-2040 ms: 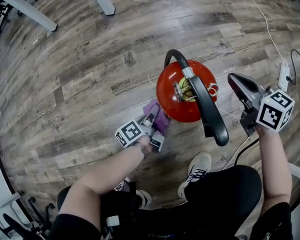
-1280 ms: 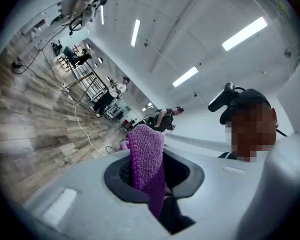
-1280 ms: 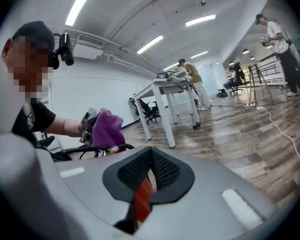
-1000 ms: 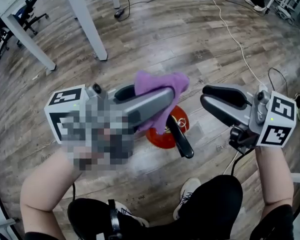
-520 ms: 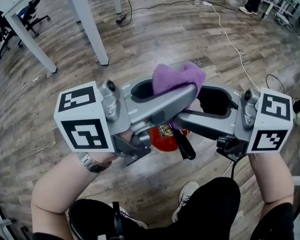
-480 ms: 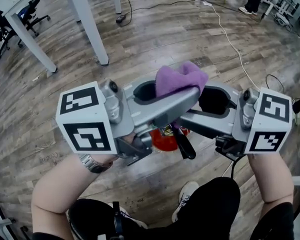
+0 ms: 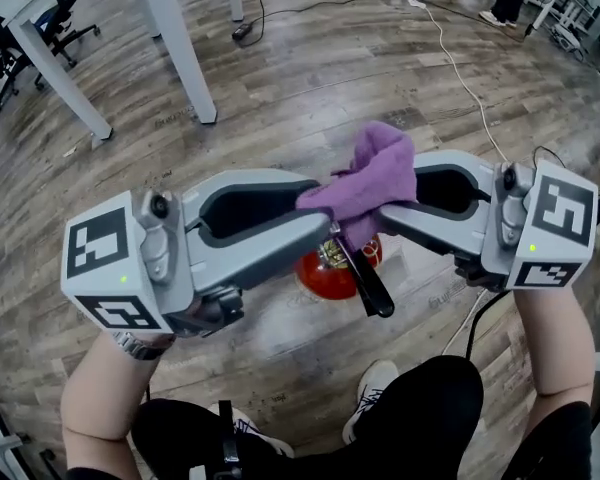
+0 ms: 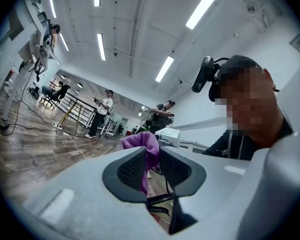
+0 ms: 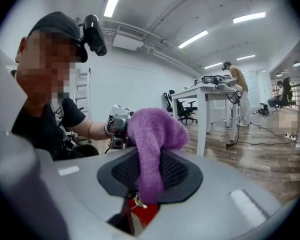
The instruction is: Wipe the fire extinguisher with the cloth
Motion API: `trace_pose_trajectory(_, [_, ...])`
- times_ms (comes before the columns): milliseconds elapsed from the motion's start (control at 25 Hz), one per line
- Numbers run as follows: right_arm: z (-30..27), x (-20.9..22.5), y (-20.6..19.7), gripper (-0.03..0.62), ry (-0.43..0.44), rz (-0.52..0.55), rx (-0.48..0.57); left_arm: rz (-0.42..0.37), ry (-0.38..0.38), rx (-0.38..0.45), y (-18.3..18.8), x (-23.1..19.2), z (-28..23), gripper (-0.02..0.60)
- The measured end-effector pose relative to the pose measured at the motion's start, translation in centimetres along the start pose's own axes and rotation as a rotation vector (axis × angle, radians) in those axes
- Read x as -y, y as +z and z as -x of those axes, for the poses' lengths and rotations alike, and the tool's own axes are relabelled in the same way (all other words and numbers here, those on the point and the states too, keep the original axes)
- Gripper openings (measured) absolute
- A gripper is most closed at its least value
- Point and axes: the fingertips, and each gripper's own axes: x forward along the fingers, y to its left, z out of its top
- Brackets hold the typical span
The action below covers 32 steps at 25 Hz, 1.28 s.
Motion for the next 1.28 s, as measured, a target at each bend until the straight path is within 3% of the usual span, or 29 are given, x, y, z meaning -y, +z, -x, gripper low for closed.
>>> trace_pose_trajectory(80, [0.7,1.5,-1.4,0.092,0.023,-0.003,-0.051,0.032,0.022,-0.003,-1.1,0.0,1.7,0.077])
trace_pose_trajectory(160, [1.1,2.9,-3.3,0.092,0.071,-0.022,-0.107,0.085,0.052,-0.003,-2.6,0.0,3.1,0.002])
trace_pose_trajectory(480, [-1.4,5.3,-9.8,0.092,0.286,-0.138,-0.318,0.282,0.058,-0.086,-9.9,1.3,4.1,0.000])
trace_pose_trajectory(920, [-5.5,6.7,-16.6,0.087,0.434,-0.297,-0.423,0.337,0.049,-0.156,-13.7,0.4,4.6,0.002])
trace_pose_trajectory(1080, [-7.3,7.0,-22.1,0.086,0.465,-0.341,-0.504,0.359,0.047,-0.195,-15.1,0.0,4.4,0.002])
trace_pose_trajectory(1280, [-10.5,7.2,-29.3,0.086,0.476,-0.451,-0.517,0.379,0.070,-0.244,-16.7,-0.3,4.4,0.002])
